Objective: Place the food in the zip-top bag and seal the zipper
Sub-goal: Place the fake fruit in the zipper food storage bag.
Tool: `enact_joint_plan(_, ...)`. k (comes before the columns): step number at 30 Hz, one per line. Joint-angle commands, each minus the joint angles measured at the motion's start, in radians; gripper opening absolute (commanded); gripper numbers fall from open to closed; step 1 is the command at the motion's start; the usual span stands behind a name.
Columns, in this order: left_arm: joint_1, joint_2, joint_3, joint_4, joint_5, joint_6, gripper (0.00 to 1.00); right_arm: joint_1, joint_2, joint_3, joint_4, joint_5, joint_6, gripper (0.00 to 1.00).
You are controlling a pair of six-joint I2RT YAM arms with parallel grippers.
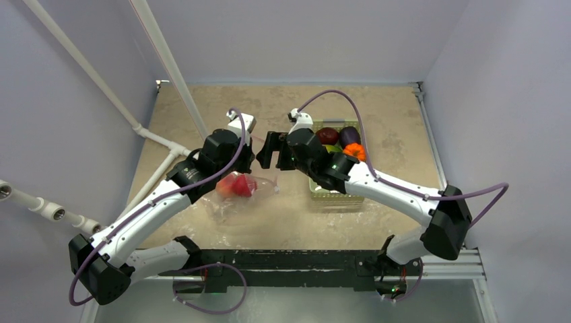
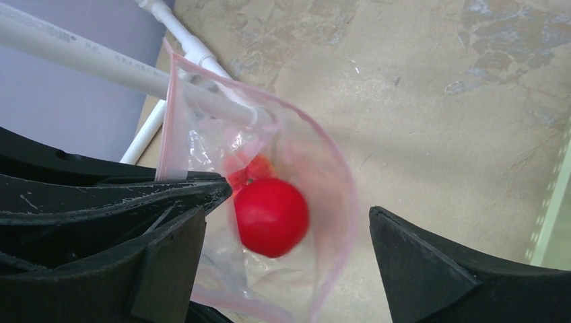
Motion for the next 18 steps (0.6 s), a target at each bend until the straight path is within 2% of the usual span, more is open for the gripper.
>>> enact_joint_plan(1, 0.001, -0.011, 0.003, 0.04, 0.004, 0.008, 0.0, 0.004, -0.053, 0.027, -0.023, 0.047, -0.002, 0.93)
enact_joint_plan(9, 0.001, -0.01, 0.002, 0.04, 0.001, 0.009, 0.0, -0.022, -0.065, 0.061, -0.148, 0.225, -0.012, 0.94)
enact_joint_plan(15, 0.001, -0.009, 0.002, 0.037, -0.002, 0.008, 0.0, -0.124, -0.059, 0.023, -0.174, 0.261, -0.045, 0.88)
enact_joint_plan(18, 0.001, -0.01, 0.001, 0.038, -0.004, 0.01, 0.0, -0.166, -0.048, -0.01, -0.157, 0.254, -0.066, 0.82)
